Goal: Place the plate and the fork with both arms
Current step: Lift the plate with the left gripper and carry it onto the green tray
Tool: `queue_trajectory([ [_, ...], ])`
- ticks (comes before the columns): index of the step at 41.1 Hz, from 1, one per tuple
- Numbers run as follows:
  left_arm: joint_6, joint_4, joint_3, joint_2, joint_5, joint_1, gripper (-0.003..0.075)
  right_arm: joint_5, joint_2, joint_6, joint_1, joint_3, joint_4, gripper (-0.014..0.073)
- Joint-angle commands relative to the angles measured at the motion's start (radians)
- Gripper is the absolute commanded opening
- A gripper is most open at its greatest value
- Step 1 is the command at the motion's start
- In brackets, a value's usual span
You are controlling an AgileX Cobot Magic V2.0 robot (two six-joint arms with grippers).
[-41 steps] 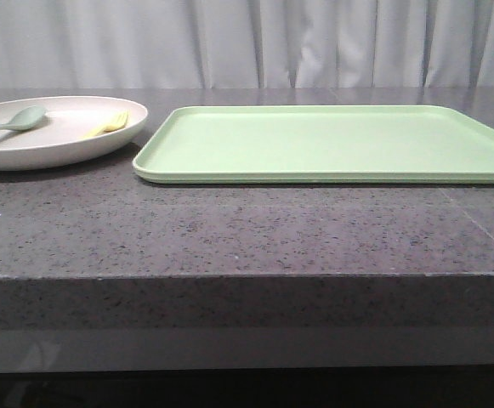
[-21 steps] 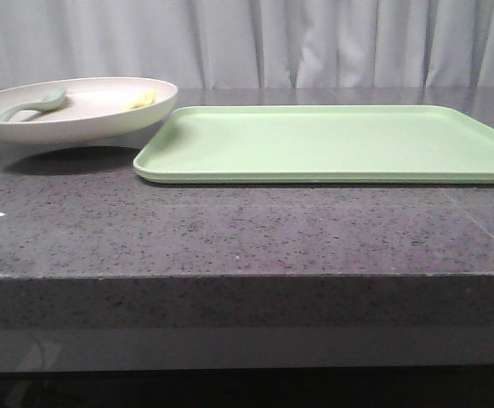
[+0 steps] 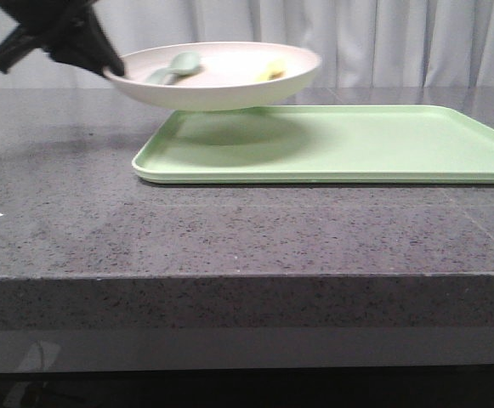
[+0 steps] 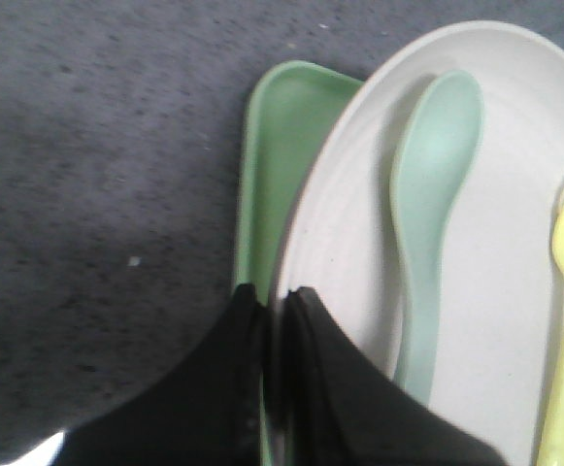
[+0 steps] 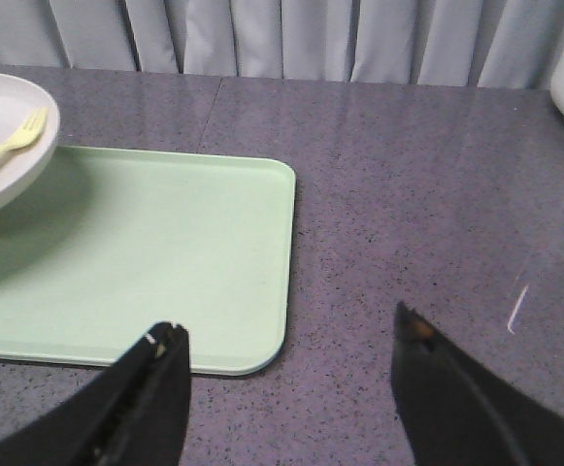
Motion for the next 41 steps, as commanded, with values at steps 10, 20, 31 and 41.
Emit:
queue_trajectory([
  [10,-0.302,0.207,-0.12,0.026,-0.094,-0.17,-0.002,-0.083,0.013,-0.002,0.002,-0.034,0.0,0.0428],
  [20,-0.406,0.268,-0.122,0.051,-0.14,-0.234,-0.002,-0.082,0.013,-0.002,0.002,-0.034,0.0,0.0428],
  [31,-0.449,0.277,-0.122,0.067,-0.14,-0.236,-0.002,-0.082,0.013,-0.002,0.002,-0.034,0.0,0.0428],
  [41,-0.463,0.315,-0.122,0.069,-0.115,-0.236,-0.002,-0.082,0.013,-0.002,0.002,-0.034,0.0,0.0428],
])
